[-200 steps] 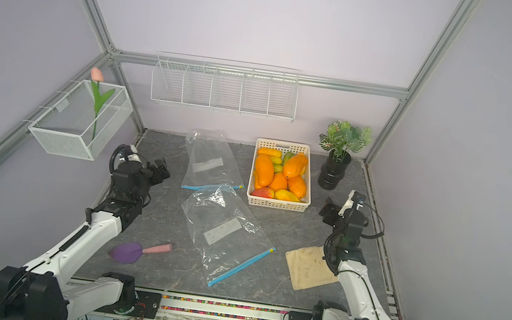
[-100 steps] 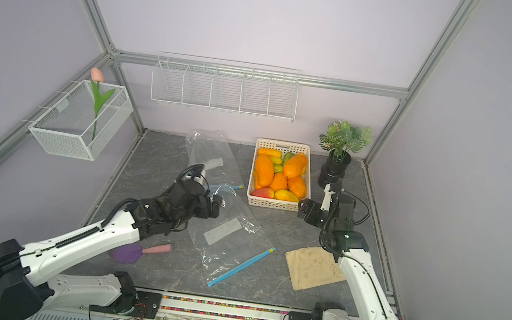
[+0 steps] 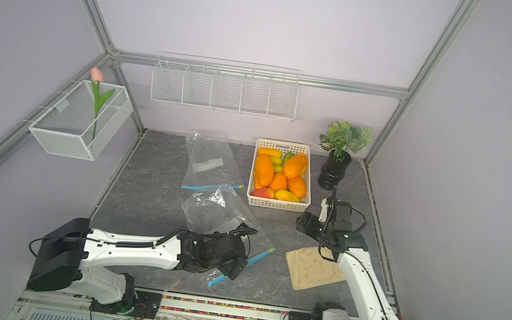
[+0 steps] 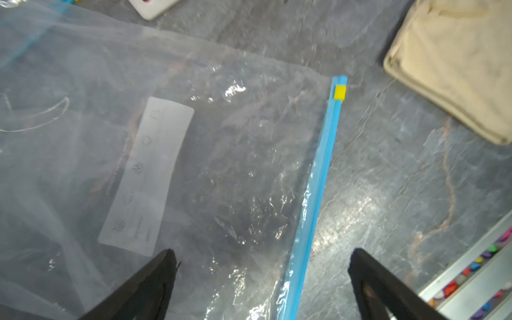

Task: Place the mango in a zip-top bag and seal the zipper
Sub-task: Pick up the zipper food storage bag at the center of the board.

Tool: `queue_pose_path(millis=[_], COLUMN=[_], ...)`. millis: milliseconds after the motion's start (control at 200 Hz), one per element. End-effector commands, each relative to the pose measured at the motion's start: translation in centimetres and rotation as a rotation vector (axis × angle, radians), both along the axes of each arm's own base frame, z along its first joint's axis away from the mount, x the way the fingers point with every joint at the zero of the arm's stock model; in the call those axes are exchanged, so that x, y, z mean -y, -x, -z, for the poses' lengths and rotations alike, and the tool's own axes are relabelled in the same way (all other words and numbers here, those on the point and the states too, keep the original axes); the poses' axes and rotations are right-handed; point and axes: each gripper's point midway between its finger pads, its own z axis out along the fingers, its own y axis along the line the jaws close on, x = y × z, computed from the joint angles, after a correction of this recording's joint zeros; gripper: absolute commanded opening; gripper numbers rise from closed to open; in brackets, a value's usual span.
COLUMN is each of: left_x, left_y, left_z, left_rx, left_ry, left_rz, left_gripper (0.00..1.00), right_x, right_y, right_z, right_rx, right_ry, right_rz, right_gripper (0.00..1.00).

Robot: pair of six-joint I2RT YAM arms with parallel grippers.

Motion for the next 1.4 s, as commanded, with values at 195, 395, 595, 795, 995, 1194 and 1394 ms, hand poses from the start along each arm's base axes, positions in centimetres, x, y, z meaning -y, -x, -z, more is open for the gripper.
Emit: queue_pose_path(millis=[195,395,595,795,995,1194,1394], left_x=[2.1,1.7,1.8,1.2,-0.1,-1.3,-3.2], left_y=[-0.1,-1.3,-2.2,-3.5,-5.7,-8.3,-10.6], left_z=[2.3,4.0,3.4,3.1,-0.2,-5.7,-8.1], left_rx=[0.024,0.072,0.121,0.189,0.255,0.229,0.148], left_ry=[-0.099,-0.179,-0.147,-0.179,-0.137,-0.014,0.131], left_rz=[0.086,0.040,-0.010,-0.077,-0.192,-0.274,-0.383], left_gripper=[1.00,0.80,0.54,0.24,0.00,0.00,0.00], right_x=[0.4,0.2,0.1,-0.6,-2.6,-5.2,-9.2], right_y=[0.8,1.0,1.2,0.9,-0.4,-3.7,-9.0], right_z=[-0.4,-0.8,-0.9,-0.6,-2.4,-5.0,-7.4], right_rx=[-0.022,-0.006,0.002,0.012,0.065,0.097,0.115], right_ry=[-0.059,-0.086,-0.095,-0.133,-0.229,-0.196,-0.146], right_rz=[0.015,0.010,0.004,-0.014,-0.060,-0.087,-0.128], right_gripper=[0.89,0.89,0.89,0.89,0.89,0.90,0.91])
